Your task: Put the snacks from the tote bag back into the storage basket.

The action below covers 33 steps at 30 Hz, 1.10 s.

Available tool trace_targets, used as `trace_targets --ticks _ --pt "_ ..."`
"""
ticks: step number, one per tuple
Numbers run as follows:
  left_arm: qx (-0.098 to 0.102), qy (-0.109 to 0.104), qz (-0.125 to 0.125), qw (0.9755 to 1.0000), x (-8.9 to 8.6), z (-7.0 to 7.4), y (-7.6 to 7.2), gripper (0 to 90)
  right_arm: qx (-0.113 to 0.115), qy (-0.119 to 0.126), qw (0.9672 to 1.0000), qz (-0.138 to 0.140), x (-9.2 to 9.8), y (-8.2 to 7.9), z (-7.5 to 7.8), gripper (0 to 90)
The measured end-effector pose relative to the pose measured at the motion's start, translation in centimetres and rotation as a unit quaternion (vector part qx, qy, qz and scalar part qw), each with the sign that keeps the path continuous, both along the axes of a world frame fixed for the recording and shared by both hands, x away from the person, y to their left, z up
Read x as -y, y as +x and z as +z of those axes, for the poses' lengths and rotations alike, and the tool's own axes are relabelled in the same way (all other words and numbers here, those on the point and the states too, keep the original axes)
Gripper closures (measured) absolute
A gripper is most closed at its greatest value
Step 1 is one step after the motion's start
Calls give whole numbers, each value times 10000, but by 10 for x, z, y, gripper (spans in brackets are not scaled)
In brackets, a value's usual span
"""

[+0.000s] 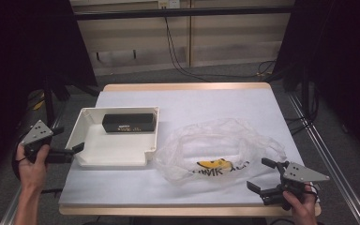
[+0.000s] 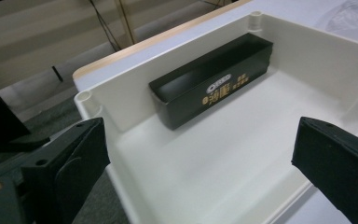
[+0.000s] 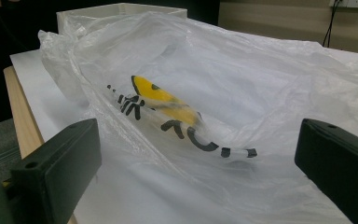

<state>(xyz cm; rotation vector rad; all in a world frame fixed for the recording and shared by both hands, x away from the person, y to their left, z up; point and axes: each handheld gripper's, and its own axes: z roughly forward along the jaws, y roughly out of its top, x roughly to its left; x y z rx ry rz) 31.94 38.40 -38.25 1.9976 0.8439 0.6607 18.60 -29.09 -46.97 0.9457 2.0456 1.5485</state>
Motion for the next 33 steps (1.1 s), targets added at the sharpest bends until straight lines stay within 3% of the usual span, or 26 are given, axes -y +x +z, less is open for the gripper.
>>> trace_targets --ticks 3,6,8,12,14,15,18,23,26,33 --pt "32 4 76 10000 -10 1 2 33 18 12 10000 -16 0 1 -1 0" --pt "85 -77 499 9987 -20 -1 1 33 26 19 10000 -32 -1 1 -1 0" --pt "109 -131 571 9982 -20 -4 -4 38 9 20 10000 -22 0 1 -1 0" --pt "248 -388 728 9963 -5 -16 -19 33 4 17 10000 -55 1 2 -1 0" --pt "109 -465 754 9960 3 -21 -26 23 14 28 10000 -61 1 1 -1 0" --pt "98 -611 774 9951 8 -23 -29 22 8 39 10000 -69 1 1 0 0" --pt "306 -768 878 9927 22 -27 -40 22 5 52 9999 -90 2 0 0 0" --pt "528 -949 678 9918 53 -33 -50 19 54 86 9998 -157 3 1 0 1" --pt "647 -870 564 9925 71 -34 -56 19 65 90 9998 -153 3 1 0 1" --pt "653 -913 257 9933 108 -31 -70 16 110 132 9997 -192 3 0 1 2"
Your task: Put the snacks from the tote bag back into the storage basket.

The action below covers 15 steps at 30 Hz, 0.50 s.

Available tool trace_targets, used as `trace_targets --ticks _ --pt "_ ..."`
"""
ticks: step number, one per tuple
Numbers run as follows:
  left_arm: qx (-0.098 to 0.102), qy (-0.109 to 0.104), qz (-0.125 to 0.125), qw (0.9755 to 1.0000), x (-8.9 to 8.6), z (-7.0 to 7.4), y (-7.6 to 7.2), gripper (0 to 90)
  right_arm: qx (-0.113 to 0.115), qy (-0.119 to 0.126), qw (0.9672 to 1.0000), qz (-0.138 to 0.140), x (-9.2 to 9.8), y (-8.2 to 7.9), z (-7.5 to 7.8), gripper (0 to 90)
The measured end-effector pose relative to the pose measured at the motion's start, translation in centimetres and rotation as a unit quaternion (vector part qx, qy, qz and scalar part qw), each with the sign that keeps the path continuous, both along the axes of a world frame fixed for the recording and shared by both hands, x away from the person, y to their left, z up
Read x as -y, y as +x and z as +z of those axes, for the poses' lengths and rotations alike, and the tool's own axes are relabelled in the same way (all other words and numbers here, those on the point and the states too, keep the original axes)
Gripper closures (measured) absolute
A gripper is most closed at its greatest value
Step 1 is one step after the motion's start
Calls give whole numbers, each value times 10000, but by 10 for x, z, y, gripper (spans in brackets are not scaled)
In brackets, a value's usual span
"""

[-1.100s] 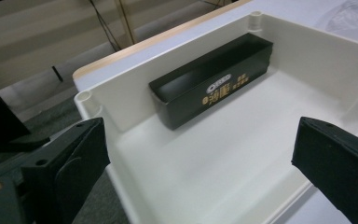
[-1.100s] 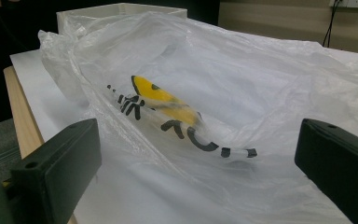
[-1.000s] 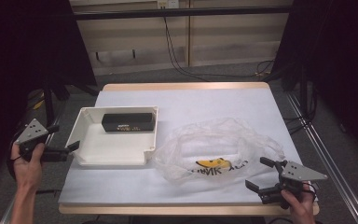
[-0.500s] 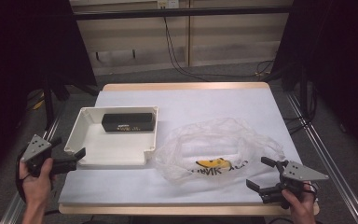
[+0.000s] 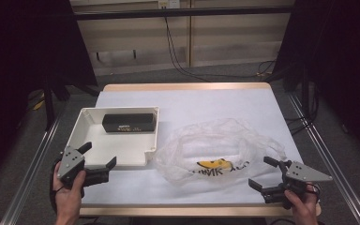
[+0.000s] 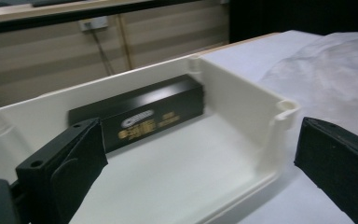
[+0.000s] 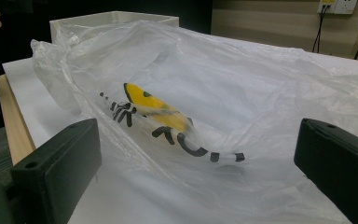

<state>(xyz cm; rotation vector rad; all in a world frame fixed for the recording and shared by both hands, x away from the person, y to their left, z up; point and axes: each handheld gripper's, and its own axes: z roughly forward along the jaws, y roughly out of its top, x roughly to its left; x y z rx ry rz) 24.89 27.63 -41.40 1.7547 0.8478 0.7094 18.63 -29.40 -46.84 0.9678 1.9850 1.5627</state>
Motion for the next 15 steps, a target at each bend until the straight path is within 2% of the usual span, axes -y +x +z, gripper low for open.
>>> trace_targets --ticks 1,5,6,8,10,13,15 --pt "24 -73 -35 10000 5 0 -1 16 13 -11 10000 2 0 0 0 2" --pt "112 -10 -53 9999 19 -3 -5 16 4 -15 10000 31 2 -1 1 2" --pt "93 -24 -227 9997 23 -5 -6 14 41 -20 10000 -22 2 -1 1 2" --pt "67 -5 -218 9997 29 -10 -9 14 24 23 10000 -17 2 -1 1 3" --pt "-11 -113 -231 9997 33 -17 -12 15 24 20 10000 -27 3 -1 1 2" --pt "-137 -12 -316 9994 39 -28 -17 14 13 22 10000 -22 4 -1 1 2" --pt "-263 -45 -305 9992 41 -35 -20 14 41 20 10000 -49 5 -1 0 3"
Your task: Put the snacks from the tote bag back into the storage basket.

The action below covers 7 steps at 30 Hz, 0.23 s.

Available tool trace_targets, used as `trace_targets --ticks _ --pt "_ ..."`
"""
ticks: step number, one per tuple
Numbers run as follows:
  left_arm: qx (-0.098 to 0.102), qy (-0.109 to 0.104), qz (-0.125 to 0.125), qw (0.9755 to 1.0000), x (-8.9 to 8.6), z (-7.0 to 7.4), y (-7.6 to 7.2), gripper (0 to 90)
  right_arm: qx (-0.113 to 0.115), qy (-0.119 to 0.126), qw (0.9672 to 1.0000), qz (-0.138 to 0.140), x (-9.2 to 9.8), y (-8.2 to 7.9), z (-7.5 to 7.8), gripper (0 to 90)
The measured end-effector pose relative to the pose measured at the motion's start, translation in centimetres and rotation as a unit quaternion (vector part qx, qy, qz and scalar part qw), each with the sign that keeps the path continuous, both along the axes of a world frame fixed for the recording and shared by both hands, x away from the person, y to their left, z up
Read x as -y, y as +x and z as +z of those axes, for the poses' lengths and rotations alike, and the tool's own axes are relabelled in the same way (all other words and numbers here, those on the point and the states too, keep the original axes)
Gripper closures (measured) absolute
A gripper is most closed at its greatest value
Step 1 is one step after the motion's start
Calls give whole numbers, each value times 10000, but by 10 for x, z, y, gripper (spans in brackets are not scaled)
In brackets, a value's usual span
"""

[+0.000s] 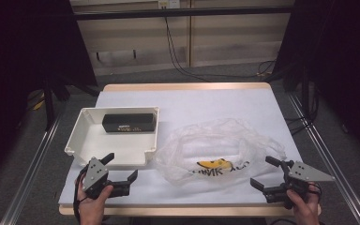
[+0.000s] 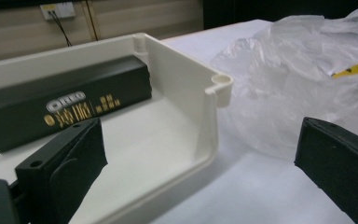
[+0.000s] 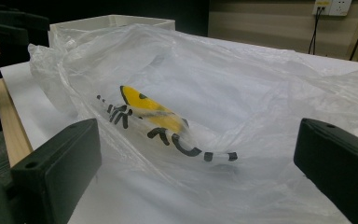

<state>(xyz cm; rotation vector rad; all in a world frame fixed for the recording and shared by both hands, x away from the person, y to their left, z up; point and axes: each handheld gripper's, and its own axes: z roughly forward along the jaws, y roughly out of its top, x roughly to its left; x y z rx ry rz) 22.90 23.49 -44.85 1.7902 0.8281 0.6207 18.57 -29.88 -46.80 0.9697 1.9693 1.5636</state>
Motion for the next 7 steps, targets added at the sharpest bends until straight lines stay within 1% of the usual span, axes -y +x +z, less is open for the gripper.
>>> trace_targets --ticks 1,2,3,4,5,6,7 --pt "-18 75 -81 9999 0 -3 -1 14 -4 4 10000 -5 0 0 0 3" --pt "-30 111 -75 9999 1 -4 -2 15 -16 15 10000 -31 0 -1 1 4" --pt "-1 147 -35 9999 1 -5 -3 14 -11 32 10000 -41 0 -1 1 3" --pt "-27 157 -5 9999 1 -6 -3 15 -11 9 10000 -30 0 -1 0 4" --pt "-86 99 2 9999 1 -7 -2 16 -2 2 10000 -31 0 0 0 4" --pt "-95 152 39 9998 3 -8 -2 19 -7 22 10000 -48 1 -1 0 4" --pt "-99 248 3 9996 3 -8 -1 23 -9 25 10000 -49 1 0 0 4"
